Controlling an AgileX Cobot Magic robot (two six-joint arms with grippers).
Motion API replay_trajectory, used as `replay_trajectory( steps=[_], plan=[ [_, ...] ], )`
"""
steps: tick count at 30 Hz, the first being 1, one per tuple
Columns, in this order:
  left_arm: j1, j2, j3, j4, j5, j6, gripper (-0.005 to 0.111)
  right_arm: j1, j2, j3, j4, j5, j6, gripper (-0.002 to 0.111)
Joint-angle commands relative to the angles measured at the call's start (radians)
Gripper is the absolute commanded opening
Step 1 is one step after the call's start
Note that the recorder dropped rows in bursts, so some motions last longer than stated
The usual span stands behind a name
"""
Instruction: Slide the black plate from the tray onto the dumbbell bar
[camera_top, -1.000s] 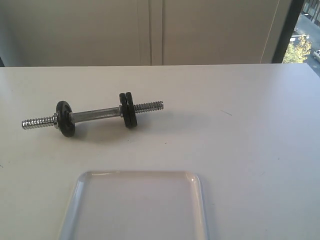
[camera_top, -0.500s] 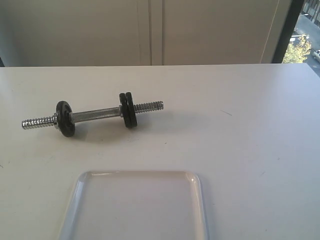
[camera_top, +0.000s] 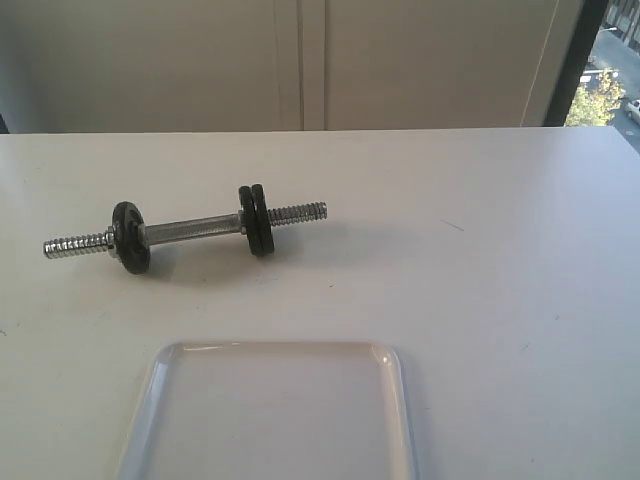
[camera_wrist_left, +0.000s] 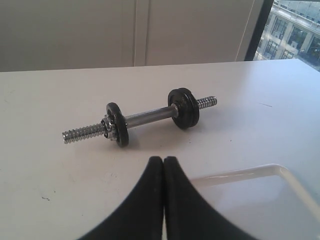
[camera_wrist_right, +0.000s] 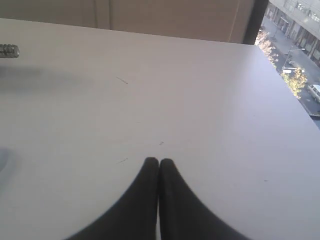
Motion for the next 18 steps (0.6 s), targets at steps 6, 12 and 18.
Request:
replay_trajectory(
  steps=[6,12,18],
  plan=[
    [0.002,-0.006,0.005,-0.006,-0.008,-0.010,0.000,0.028,-0.006,0.005,0.027,-0.016,-0.007,0.000],
    [0.002,-0.006,0.005,-0.006,-0.008,-0.010,0.000,0.028,-0.006,0.005,0.029,-0.016,0.076,0.000],
    [0.002,-0.006,0.005,-0.006,-0.008,-0.010,0.000,0.013,-0.006,0.005,0.029,-0.022,0.078,0.000]
  ],
)
